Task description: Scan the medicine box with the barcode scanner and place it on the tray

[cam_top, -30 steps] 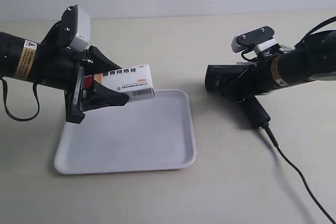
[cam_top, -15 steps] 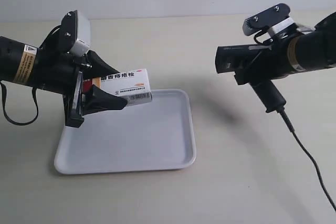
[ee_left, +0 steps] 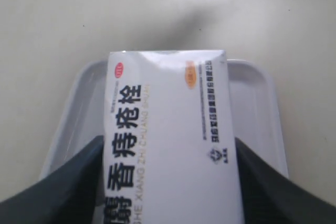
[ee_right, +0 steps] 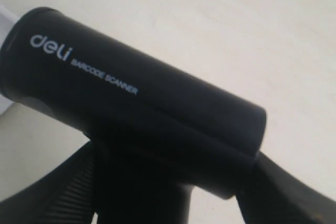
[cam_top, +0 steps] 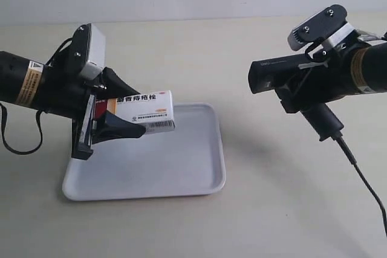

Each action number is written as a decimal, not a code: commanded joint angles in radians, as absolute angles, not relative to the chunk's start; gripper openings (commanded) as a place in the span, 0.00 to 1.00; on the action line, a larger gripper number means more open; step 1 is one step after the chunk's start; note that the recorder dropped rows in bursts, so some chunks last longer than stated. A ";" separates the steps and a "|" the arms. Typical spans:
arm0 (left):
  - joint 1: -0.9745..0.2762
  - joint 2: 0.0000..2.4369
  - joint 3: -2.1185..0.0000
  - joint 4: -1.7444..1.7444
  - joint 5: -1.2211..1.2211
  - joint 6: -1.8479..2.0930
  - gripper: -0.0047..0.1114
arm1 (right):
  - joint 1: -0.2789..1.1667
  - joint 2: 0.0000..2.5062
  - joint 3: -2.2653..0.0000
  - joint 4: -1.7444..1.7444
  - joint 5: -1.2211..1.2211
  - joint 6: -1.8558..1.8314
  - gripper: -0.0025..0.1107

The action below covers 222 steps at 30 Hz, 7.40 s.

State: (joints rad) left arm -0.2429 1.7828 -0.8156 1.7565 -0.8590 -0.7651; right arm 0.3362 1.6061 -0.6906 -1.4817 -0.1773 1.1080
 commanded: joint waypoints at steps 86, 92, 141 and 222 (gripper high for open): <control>-0.057 1.989 -0.826 1.623 -1.098 -0.662 0.04 | 0.338 1.640 -0.764 -1.744 -0.347 1.258 0.02; -0.142 1.989 -0.826 1.614 -1.006 -0.683 0.04 | 0.342 1.642 -0.764 -1.744 -0.422 1.258 0.02; -0.196 1.989 -0.863 1.698 -1.102 -0.529 0.04 | 0.430 1.481 -0.616 -1.744 -0.024 1.309 0.02; -0.129 2.020 -0.863 1.645 -1.052 -0.558 0.04 | 0.430 1.810 -0.669 -1.619 -0.047 1.441 0.34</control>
